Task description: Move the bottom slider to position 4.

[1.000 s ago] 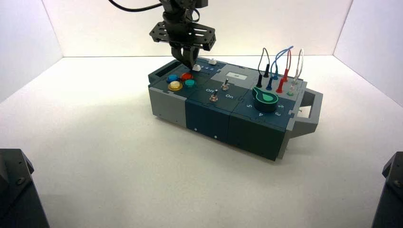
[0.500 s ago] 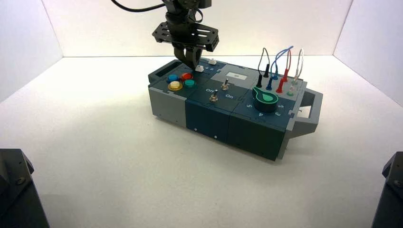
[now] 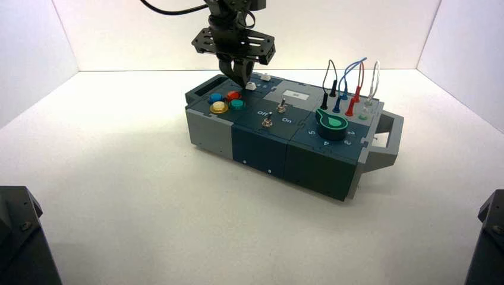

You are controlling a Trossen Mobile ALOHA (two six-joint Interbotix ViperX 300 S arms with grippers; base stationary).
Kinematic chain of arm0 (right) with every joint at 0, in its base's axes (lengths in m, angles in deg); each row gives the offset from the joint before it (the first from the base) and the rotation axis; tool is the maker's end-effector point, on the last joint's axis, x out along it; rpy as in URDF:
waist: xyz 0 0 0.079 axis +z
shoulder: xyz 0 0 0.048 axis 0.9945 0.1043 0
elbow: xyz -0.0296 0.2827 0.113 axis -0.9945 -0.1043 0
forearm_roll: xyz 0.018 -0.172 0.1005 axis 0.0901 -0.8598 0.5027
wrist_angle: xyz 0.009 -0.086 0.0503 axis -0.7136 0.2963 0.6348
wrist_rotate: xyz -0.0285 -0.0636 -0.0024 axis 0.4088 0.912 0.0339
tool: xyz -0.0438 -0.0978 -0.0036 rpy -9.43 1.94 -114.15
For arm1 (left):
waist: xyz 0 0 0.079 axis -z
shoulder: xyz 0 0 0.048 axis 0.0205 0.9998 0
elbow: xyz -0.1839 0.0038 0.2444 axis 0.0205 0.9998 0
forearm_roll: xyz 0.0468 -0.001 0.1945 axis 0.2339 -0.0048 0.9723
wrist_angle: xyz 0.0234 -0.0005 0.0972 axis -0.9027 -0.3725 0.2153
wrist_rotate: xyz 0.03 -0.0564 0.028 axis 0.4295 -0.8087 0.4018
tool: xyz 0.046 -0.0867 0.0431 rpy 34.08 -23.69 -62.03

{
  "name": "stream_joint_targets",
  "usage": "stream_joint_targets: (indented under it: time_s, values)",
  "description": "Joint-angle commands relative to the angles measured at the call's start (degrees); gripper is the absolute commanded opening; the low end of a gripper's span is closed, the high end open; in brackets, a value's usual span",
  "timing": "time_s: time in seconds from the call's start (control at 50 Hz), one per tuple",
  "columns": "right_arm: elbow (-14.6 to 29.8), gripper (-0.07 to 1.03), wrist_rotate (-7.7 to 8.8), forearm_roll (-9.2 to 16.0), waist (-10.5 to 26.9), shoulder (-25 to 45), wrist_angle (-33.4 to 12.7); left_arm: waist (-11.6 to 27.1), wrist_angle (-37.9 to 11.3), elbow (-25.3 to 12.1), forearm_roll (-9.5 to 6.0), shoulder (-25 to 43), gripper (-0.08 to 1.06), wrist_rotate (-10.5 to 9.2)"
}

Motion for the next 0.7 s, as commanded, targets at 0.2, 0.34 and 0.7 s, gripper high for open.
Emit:
stream_joint_targets:
  time_s: [0.2,0.34,0.7]
  values:
    - [0.7,-0.02,0.0,0.1,0.3,0.4,0.5,1.0,-0.2,-1.1,0.0,-2.5,-0.03,-0.09]
    - [0.7,-0.02,0.0,0.1,0.2,0.4,0.5,1.1,-0.4,-1.1,0.0,-2.5,-0.03,-0.09]
    - [0.6,-0.02,0.0,0.0,0.2,0.3,0.5,1.6,-0.7,-1.1,-0.09,-2.5,-0.03,-0.09]
